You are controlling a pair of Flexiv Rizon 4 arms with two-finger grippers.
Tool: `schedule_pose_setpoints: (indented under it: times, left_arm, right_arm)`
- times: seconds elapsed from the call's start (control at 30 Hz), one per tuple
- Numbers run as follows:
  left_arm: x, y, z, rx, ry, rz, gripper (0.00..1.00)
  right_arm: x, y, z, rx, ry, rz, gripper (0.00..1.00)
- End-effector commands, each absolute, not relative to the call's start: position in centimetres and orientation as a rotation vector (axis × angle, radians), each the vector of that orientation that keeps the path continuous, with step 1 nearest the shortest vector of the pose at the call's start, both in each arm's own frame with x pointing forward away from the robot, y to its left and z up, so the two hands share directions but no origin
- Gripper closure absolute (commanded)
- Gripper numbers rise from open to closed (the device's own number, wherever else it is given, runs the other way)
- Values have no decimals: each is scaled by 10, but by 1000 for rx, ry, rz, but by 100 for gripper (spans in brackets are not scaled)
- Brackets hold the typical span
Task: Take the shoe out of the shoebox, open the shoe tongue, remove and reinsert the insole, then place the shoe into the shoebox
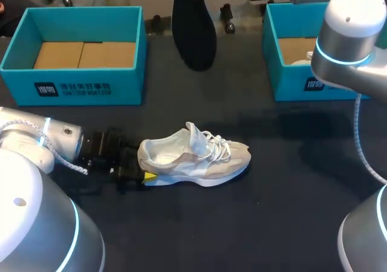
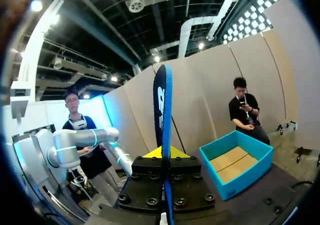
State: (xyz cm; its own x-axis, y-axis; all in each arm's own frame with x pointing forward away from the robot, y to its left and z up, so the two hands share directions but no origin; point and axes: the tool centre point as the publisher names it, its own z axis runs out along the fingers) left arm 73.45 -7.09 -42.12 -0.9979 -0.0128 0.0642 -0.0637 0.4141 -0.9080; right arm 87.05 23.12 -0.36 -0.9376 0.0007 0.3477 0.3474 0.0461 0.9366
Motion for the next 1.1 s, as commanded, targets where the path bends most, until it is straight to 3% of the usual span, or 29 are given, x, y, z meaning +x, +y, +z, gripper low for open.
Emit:
schedule_pose_setpoints:
  times: [0.03,0.43,1.1]
  left_arm:
    - [737,-71,-425,71,-2604,1670,100]
    - [737,-71,-425,71,-2604,1670,100]
    - [737,-71,-425,71,-2604,1670,100]
  right_arm:
    - [867,226,-3,-359,-2069,-1966,100]
    - [815,168,22,-631,-2030,-1785,100]
    - [747,159,46,-792,-2006,-1723,100]
